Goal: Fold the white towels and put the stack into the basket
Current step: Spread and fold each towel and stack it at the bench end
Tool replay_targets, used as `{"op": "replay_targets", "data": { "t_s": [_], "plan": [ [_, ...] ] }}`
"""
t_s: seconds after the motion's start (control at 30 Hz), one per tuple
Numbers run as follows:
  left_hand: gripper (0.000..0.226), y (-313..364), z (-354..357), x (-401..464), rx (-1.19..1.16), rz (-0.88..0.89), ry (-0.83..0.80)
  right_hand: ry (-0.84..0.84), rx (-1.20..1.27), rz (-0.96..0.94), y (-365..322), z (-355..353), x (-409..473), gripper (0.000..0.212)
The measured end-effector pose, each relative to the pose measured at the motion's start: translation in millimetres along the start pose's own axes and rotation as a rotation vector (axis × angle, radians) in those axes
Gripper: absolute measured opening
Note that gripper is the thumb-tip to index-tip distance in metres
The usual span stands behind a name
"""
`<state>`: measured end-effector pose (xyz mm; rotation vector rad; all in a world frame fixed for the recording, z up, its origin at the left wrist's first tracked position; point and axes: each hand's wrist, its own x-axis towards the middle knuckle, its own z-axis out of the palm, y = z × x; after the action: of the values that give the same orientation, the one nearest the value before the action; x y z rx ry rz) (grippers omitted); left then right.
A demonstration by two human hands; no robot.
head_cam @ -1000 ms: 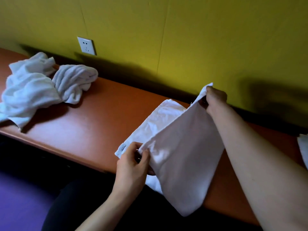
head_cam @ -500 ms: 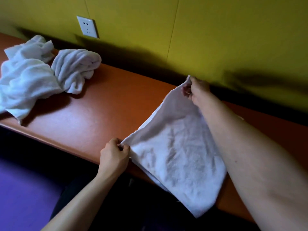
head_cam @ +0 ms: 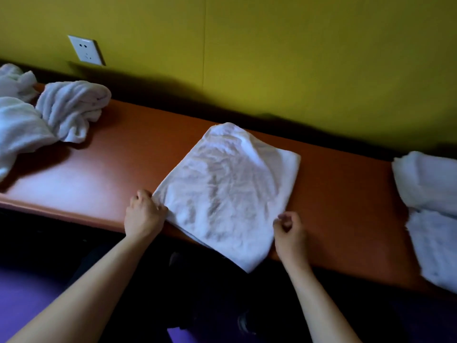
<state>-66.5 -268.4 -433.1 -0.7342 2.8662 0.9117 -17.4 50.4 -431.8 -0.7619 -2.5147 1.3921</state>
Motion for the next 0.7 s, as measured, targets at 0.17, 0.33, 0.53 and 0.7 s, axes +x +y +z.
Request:
{"op": "replay_targets", "data": {
  "t_s": [0.17,0.33,0.53,0.7],
  "plan": [
    [0.025,4,-8,-13,0.021,0.019,-0.049,-0.028,-0.332,0.159,19,-22,-58,0.035],
    [0.025,11,-18,-40,-0.2,-0.058,-0.081,-0.168,-0.19,0.431,14,-12,-83,0.064],
    [0.011,8,-23,-81,-0.788,-0.263,-0.185,-0.072,0.305,0.558,27,-8,-86,0.024],
    [0.03,13,-45,-127,-0.922,-0.193,-0.147,0.048,0.47,0.431,18,-39,-90,0.018]
  ]
}}
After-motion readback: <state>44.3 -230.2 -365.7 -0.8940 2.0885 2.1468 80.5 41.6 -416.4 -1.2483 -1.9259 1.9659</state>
